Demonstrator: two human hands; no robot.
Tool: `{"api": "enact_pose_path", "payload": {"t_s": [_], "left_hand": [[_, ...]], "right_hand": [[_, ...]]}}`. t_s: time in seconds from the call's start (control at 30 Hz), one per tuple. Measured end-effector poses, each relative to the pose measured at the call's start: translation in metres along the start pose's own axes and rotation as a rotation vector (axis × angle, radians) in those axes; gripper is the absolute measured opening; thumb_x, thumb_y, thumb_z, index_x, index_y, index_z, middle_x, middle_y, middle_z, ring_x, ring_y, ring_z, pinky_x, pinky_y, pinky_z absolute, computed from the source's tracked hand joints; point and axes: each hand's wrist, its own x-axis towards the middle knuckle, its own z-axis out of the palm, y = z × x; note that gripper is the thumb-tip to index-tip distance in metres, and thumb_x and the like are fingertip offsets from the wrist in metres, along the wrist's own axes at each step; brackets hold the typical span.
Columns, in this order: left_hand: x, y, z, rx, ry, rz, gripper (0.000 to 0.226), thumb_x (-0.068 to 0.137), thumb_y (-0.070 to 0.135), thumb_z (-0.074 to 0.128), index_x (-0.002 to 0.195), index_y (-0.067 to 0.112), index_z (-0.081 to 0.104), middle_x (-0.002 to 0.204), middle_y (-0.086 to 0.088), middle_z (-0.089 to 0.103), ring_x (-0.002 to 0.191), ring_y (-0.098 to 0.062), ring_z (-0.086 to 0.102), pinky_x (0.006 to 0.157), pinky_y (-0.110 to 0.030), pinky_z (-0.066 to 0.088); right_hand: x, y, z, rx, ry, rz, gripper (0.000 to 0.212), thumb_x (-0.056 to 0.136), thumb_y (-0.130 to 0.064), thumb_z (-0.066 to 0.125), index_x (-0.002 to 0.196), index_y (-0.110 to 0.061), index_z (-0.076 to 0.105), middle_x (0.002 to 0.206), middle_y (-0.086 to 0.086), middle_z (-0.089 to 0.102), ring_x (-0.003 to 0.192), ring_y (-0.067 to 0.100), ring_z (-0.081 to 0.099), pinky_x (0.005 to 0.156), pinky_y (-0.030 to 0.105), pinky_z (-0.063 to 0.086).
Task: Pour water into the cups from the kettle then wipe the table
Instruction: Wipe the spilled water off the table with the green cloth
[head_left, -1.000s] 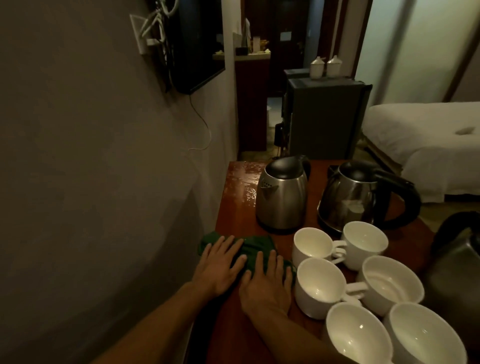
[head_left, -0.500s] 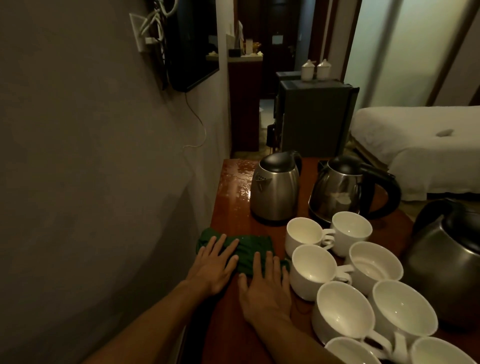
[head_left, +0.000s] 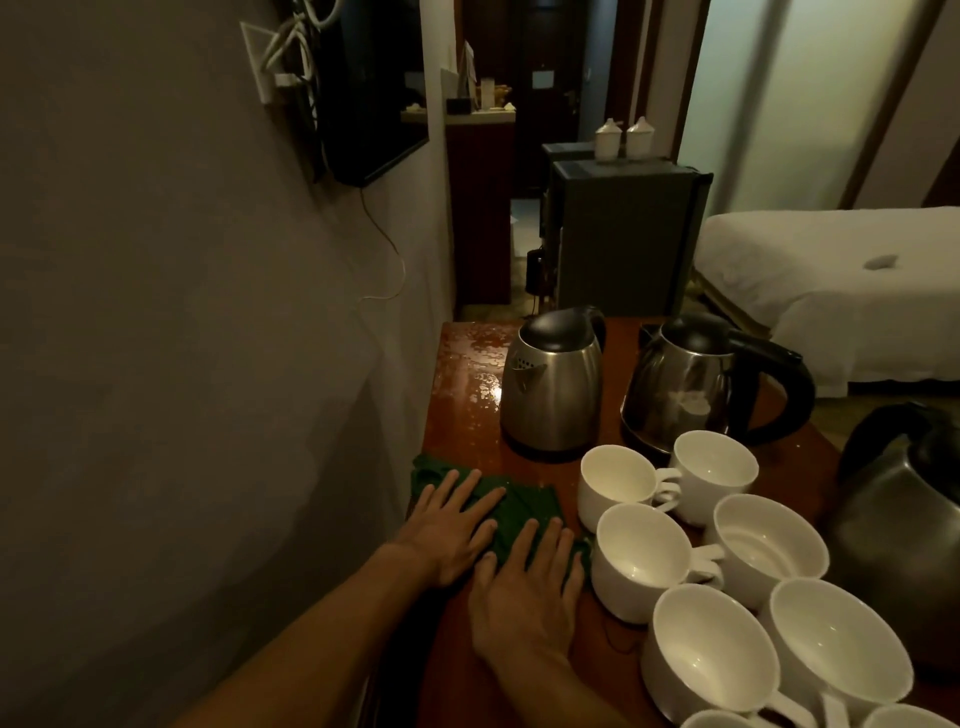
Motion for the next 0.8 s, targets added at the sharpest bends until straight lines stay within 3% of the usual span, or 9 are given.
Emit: {"api": "enact_pose_path", "payload": {"t_s": [0.23, 0.8], "left_hand": [[0.026, -0.002, -0.009, -0.008, -0.008, 0.033, 0.055, 0.108, 0.047, 0.020, 0.159, 0.041, 0.001, 0.169, 0.002, -0.013, 0.154, -0.024, -0.017, 0.122, -0.047, -0.007], [0.058, -0.021, -0.010, -0.080, 0.027, 0.064, 0.054, 0.107, 0.050, 0.021, 0.158, 0.042, 0.006, 0.169, 0.005, -0.010, 0.154, -0.019, -0.017, 0.123, -0.044, -0.010]], "right_hand": [[0.030, -0.001, 0.000, -0.001, 0.063, 0.040, 0.072, 0.102, -0.051, 0.015, 0.159, -0.011, -0.002, 0.167, 0.014, -0.007, 0.153, 0.030, -0.010, 0.124, 0.047, -0.005], [0.066, -0.008, 0.001, 0.027, 0.118, -0.002, 0.070, 0.102, -0.049, 0.018, 0.160, -0.012, 0.004, 0.167, 0.011, -0.004, 0.154, 0.026, -0.010, 0.122, 0.044, -0.009]]}}
